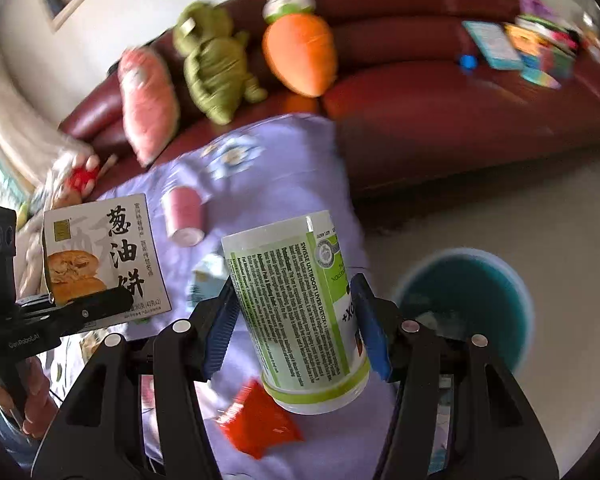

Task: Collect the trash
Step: 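Carry both items over the teal bin and open the left tool to drop the box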

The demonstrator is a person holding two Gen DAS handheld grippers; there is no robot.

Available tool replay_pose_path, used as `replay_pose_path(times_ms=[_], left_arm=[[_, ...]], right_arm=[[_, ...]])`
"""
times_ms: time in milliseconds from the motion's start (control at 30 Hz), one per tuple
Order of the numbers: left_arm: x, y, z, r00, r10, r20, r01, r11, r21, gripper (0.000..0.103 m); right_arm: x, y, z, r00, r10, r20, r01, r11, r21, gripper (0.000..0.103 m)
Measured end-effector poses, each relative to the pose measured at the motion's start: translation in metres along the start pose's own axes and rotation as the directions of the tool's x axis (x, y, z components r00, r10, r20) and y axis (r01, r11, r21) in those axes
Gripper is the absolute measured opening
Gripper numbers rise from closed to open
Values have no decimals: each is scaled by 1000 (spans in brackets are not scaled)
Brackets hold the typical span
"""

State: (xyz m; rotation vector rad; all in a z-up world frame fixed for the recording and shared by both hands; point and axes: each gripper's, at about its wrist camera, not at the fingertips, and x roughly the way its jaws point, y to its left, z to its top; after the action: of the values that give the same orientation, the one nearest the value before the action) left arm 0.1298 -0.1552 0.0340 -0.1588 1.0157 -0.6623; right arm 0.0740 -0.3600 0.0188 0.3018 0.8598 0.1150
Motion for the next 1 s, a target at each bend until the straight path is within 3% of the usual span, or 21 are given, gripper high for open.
replay_pose_path(times_ms=[200,367,833,900,967,1000], left_arm=[[59,-55,8,995,-4,-97,14,994,106,3],[116,-92,12,984,2,-176,26,987,156,3],[216,-136,11,957,45,-287,19,976,216,6],[228,-138,11,954,66,-293,-1,976,216,18],[235,-136,5,950,95,-297,-30,976,217,42],[238,-134,3,948,96,-305,-30,977,213,44]], right_arm=[[-27,-92,-23,995,-79,68,64,977,203,54],[-30,-140,-40,992,-104,65,80,950,302,54],[-18,-195,-55,992,-120,41,92,906,414,54],[-14,-200,-56,992,-123,31,98,902,421,54],[-10,-201,-56,992,-123,22,102,901,422,54],[-8,-202,-56,993,-121,16,103,900,423,54]])
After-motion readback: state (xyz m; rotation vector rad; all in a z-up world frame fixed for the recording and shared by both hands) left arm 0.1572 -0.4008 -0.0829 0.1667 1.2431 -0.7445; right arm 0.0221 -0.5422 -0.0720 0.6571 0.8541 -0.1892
